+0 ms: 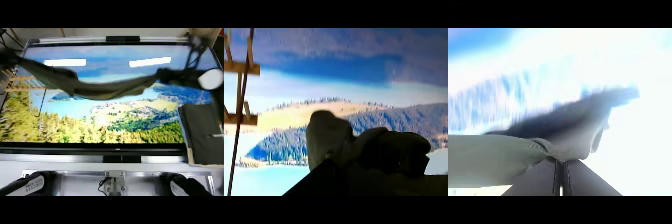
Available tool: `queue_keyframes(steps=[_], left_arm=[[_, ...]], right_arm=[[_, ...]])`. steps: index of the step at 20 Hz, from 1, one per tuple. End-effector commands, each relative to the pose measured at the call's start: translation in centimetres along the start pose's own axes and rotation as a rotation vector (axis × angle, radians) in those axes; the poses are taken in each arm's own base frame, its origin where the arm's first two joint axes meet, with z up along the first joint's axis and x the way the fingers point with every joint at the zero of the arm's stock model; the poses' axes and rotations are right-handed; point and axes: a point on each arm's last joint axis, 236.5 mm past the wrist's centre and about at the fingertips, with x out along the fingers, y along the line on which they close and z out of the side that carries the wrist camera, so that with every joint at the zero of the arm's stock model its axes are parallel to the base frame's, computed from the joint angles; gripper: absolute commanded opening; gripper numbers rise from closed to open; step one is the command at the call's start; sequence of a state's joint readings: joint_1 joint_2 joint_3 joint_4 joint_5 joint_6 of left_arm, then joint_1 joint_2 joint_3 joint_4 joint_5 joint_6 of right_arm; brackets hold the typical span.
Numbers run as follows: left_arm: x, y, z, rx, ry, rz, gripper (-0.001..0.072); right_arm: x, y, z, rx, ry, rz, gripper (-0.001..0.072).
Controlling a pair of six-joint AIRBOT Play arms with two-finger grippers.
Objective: Fold the shirts.
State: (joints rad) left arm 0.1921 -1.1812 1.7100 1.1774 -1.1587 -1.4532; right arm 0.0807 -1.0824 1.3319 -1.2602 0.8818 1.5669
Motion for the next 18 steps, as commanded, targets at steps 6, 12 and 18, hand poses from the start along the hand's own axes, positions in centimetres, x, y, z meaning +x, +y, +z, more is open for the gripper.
queue_keyframes(steps=[6, 12, 18], left_arm=[[-31.5, -8.3, 9.0, 0.06, -0.719, 0.068, 0.0045], [-34.8, -9.3, 4.0, 0.071, -0.651, 0.09, 0.0045], [-24.3, -4.2, 0.0, 0.056, -0.314, 0.179, 0.0045]], right_arm=[[-36.1, 4.0, 13.9, -0.279, -0.847, -0.229, 0.0061], [-37.6, 0.6, 9.6, -0.261, -0.707, -0.37, 0.0062], [-26.2, -5.2, 4.3, -0.239, -0.204, -0.498, 0.0062]])
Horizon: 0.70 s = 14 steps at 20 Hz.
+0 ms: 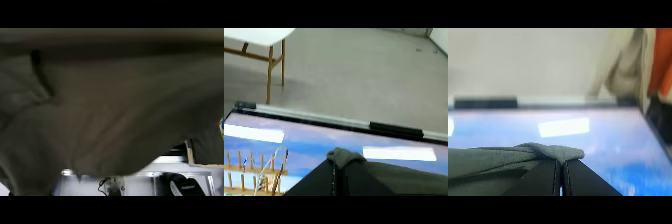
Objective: Fold the shirts.
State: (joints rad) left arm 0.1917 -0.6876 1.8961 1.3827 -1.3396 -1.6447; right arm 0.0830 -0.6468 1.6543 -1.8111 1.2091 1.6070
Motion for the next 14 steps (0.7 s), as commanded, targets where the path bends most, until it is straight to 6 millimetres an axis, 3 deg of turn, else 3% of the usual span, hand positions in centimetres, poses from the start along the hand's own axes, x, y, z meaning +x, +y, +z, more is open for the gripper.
queue_keyframes(steps=[1, 5, 8, 11, 14], left_arm=[[5.6, 2.4, -6.7, 0.017, 0.224, 0.044, 0.0046], [15.6, 5.7, -16.9, -0.023, 0.445, 0.071, 0.0046], [22.8, 7.0, -24.3, -0.092, 0.557, 0.065, 0.0046], [29.5, 6.1, -30.1, -0.105, 0.623, 0.032, 0.0046], [35.8, 4.0, -33.7, -0.09, 0.578, -0.004, 0.0046]], right_arm=[[5.6, 0.4, -7.6, -0.086, 0.32, -0.036, 0.0062], [16.7, 3.7, -17.8, -0.15, 0.591, -0.008, 0.0062], [25.2, 6.7, -24.3, -0.142, 0.667, 0.016, 0.0062], [32.0, 9.4, -28.5, -0.072, 0.631, 0.04, 0.0062], [36.3, 11.0, -29.9, 0.009, 0.54, 0.053, 0.0062]])
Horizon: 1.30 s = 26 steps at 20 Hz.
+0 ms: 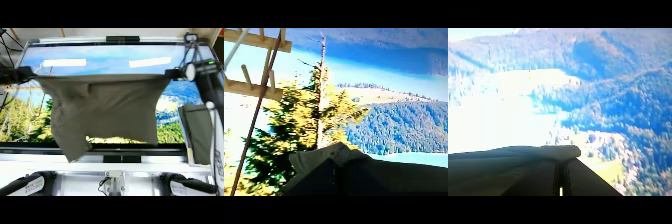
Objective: Fold the shirts.
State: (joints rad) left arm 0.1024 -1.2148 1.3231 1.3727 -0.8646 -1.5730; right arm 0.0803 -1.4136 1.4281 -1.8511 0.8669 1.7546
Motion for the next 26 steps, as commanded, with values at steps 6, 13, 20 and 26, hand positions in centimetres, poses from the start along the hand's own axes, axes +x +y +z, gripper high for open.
queue_keyframes(steps=[6, 13, 20, 26], left_arm=[[14.5, -3.2, -1.4, -0.194, -0.031, -0.072, 0.0047], [11.9, -3.0, -9.8, -0.157, 0.437, -0.148, 0.0565], [2.8, 5.8, -21.8, -0.267, 0.903, -0.114, 0.0423], [6.0, 2.7, -27.5, -0.432, 0.805, -0.24, 0.0422]], right_arm=[[9.0, 0.2, 0.0, 0.36, -0.07, 0.075, 0.0062], [6.0, 3.8, -2.6, 0.354, 0.136, 0.205, 0.0529], [-3.0, -1.7, -19.5, 0.174, 0.855, 0.209, 0.0528], [-4.3, 2.5, -22.3, 0.228, 0.948, 0.367, 0.0528]])
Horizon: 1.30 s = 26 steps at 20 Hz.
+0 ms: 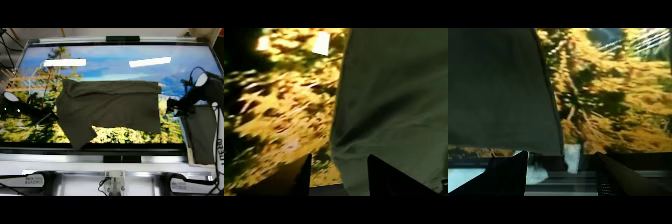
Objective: Fold the shirts.
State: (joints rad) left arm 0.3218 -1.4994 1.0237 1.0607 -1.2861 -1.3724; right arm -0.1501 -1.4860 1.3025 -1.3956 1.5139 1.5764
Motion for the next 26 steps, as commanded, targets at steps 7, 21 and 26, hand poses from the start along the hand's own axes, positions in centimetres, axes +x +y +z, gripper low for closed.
queue_keyframes(steps=[7, 21, 26], left_arm=[[3.0, -1.9, 0.5, -0.033, -0.08, -0.1, 0.0248], [0.9, -3.9, -0.1, 0.051, -0.112, -0.109, 0.0047], [1.0, -3.9, -0.3, 0.052, -0.102, -0.111, 0.0046]], right_arm=[[0.8, 1.0, -2.2, -0.029, 0.084, 0.047, 0.0529], [7.9, 0.8, -5.6, 0.057, 0.11, 0.153, 0.0529], [7.5, -0.3, -4.6, 0.125, 0.041, 0.168, 0.0527]])
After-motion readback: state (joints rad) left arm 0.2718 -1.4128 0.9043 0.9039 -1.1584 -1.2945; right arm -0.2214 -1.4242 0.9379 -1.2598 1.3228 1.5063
